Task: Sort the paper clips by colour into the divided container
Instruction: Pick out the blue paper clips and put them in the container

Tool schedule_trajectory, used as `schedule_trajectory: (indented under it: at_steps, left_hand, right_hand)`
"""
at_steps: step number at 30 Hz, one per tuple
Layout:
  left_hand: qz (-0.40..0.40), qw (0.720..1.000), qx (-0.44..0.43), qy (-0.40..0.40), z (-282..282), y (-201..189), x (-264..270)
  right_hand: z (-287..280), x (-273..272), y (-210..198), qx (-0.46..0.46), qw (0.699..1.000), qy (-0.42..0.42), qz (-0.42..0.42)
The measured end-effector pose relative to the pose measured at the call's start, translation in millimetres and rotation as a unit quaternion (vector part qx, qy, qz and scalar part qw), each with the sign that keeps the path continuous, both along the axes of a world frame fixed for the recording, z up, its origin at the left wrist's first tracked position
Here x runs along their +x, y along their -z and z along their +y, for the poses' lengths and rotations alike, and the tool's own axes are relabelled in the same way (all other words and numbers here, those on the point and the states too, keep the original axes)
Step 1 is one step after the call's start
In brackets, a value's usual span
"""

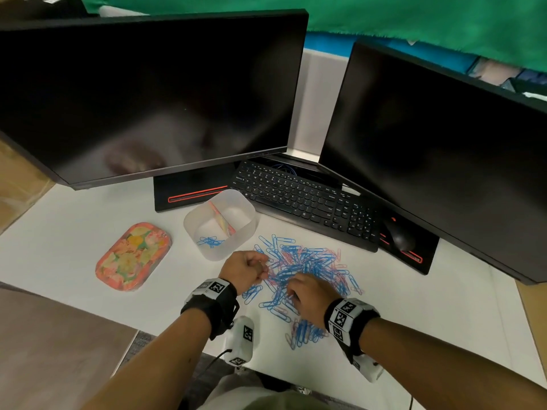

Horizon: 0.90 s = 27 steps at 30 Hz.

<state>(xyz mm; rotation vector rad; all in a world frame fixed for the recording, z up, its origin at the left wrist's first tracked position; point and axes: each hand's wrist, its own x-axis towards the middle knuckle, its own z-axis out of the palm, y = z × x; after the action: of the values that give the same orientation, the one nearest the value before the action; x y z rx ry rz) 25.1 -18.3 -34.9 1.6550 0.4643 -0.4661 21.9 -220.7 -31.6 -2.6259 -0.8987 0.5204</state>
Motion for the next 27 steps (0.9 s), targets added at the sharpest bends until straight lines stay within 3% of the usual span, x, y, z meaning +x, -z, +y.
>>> schedule_trajectory:
  at_steps: [2,4,8,14,18,21,24,27]
  left_hand:
    - [-0.008,1.0,0.018,0.007,0,1,0]
    - [-0.028,0.994,0.099,0.034,4,1,-4]
    - [-0.055,0.957,0.259,0.116,14,-4,-14]
    - [-0.042,0.909,0.353,0.217,18,3,-25]
    - [-0.064,0.874,0.403,0.264,11,6,-25]
    - [-0.076,0.864,0.418,0.27,7,6,-24]
    - [-0.082,0.868,0.415,0.26,4,4,-23]
    - [-0.083,0.889,0.384,0.235,5,3,-23]
  right_hand:
    - [2,1,-2,-0.01,1.0,0.006,0.001]
    - [2,2,-1,-0.013,1.0,0.016,0.014]
    - [2,4,-1,-0.008,0.999,0.024,0.035]
    - [5,12,-13,0.064,0.99,0.092,0.084]
    - [10,22,-23,0.151,0.953,0.197,0.174]
    - [11,31,-28,0.186,0.916,0.264,0.236]
    - [11,36,-30,0.197,0.885,0.28,0.315]
    - [8,37,-30,0.221,0.846,0.291,0.389]
